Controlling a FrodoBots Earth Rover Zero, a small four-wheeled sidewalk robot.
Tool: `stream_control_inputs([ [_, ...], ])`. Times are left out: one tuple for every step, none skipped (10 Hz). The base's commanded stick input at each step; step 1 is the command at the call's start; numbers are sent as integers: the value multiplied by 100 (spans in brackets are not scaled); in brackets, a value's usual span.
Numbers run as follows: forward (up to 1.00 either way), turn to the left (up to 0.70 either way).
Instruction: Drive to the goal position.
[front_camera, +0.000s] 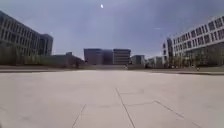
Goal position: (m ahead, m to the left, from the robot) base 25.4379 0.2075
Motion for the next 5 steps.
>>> stream_control_inputs([
  [70, 0],
  [70, 0],
  [70, 0],
  [70, 0],
  [70, 0],
])
